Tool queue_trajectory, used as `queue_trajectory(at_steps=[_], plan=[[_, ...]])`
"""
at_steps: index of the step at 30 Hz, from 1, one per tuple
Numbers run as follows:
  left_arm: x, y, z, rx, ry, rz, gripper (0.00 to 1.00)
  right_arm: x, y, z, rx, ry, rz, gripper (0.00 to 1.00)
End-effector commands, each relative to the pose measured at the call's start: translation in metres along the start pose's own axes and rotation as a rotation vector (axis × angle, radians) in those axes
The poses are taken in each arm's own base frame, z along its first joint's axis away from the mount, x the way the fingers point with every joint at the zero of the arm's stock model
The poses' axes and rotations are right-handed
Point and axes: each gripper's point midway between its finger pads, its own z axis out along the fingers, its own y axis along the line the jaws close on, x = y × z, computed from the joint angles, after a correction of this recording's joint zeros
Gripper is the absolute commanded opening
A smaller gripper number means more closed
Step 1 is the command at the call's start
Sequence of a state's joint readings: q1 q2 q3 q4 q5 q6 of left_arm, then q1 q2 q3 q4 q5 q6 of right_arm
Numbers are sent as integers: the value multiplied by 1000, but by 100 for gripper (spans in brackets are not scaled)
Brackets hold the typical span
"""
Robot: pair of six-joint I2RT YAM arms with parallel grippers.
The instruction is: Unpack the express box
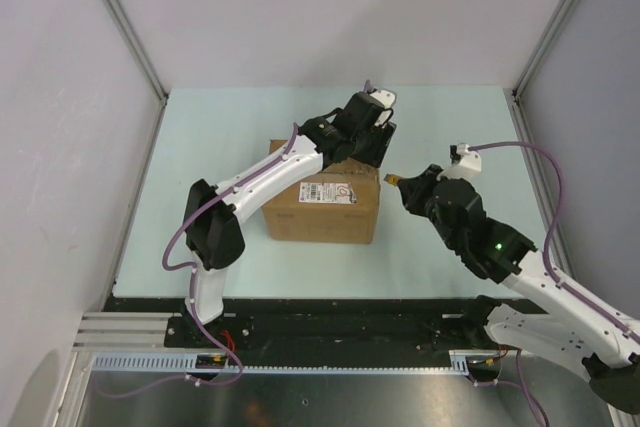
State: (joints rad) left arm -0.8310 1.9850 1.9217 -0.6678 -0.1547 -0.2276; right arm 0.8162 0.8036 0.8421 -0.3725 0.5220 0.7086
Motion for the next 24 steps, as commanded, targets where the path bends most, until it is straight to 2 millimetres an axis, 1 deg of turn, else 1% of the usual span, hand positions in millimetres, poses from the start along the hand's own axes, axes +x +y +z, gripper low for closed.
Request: queue_trajectory(at_steps=[1,7,11,16,20,24], plan=[[26,0,1,-5,103,7,63,-17,13,15,-8,-62,10,0],[27,2,1,-14,106,6,61,-18,17,29,-13,-63,6,0],[30,3,3,-20,112,8,60,-28,21,27,-22,-90,11,0],[29,3,2,-23,110,6,60,-34,23,25,-29,-101,3,0],[29,4,3,-26,111,6,60,-29,29,29,-49,-80,-3,0],[30,4,3,-26,111,4,60,-23,27,34,-36,-62,-15,0]])
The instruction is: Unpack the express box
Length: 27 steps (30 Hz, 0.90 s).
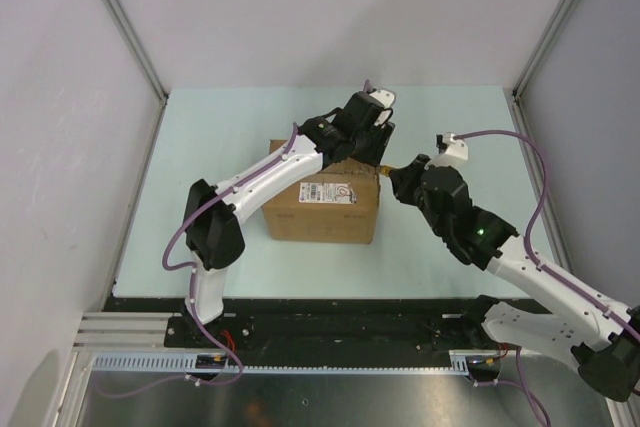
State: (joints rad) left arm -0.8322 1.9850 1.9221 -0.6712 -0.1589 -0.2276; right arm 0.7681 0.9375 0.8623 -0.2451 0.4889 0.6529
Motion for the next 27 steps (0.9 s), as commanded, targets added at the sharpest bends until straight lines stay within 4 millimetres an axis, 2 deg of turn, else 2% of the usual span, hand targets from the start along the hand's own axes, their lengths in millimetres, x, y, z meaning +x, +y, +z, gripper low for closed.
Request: queue_trajectory(at_steps=[1,15,20,22,27], plan=[[29,4,3,-22,109,4,60,-22,17,1,-38,-52,21,0],[30,5,4,-25,111,14,60,-4,-3,3,45,3,-41,0],[30,5,5,-27,112,16,60,10,7,-4,-15,83,-19,0],[29,4,5,-25,109,15,60,12,13,-10,-49,102,6,0],[29,5,6,-28,109,14,60,13,14,-22,-74,131,33,0]])
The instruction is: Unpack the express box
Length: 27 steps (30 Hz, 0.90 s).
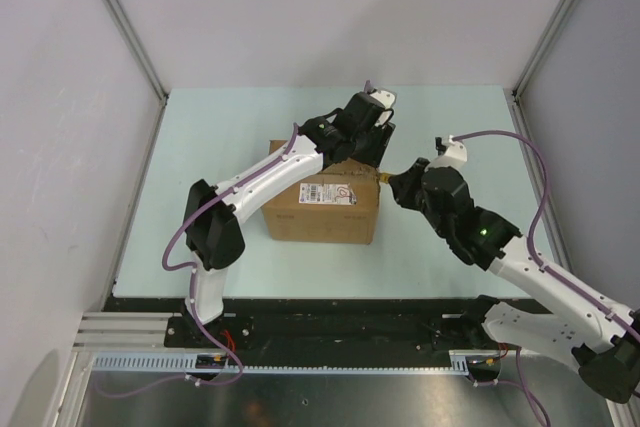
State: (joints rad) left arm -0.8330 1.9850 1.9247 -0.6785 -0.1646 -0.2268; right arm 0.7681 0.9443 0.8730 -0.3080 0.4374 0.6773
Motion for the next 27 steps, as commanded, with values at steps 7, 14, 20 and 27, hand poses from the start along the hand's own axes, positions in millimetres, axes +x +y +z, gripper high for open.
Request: queue_trajectory(at_steps=[7,14,20,27], plan=[[28,3,6,-22,104,13,60,4,1,-28,-31,75,19,0],[24,5,2,-23,93,11,61,-5,4,-38,-58,50,36,0],[-1,-6,-22,36,26,-5,74,-33,-1,-47,-49,-60,76,0],[-79,-8,-92,74,-203,-35,87,-55,-6,-41,-29,-144,77,0]])
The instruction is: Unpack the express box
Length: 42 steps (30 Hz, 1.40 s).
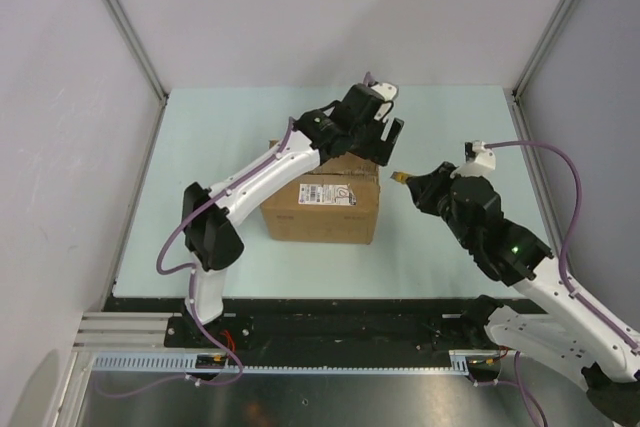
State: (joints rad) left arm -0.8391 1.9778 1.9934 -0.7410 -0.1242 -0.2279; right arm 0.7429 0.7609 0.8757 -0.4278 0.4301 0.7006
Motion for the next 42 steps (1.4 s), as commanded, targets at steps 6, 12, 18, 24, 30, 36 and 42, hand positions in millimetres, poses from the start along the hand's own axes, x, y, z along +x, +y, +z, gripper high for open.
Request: queue_trajectory(at_steps=[6,12,18,24,30,36,42], plan=[[-73,26,-129,-73,-287,-59,84,-38,8,26,-14,-111,-25,0],[46,11,-147,130,-92,47,48,-57,-5,82,-37,-131,-41,0],[130,16,-185,221,-114,-32,36,-60,-15,141,-121,-96,-62,0],[186,26,-165,180,-37,-170,35,-22,4,187,-315,85,-122,0],[222,65,-126,-85,47,-351,36,9,12,203,-420,218,-118,0],[173,91,-121,-147,-123,-493,41,25,3,183,-406,321,-161,0],[141,110,-118,-145,-205,-557,41,33,9,148,-433,400,-212,0]])
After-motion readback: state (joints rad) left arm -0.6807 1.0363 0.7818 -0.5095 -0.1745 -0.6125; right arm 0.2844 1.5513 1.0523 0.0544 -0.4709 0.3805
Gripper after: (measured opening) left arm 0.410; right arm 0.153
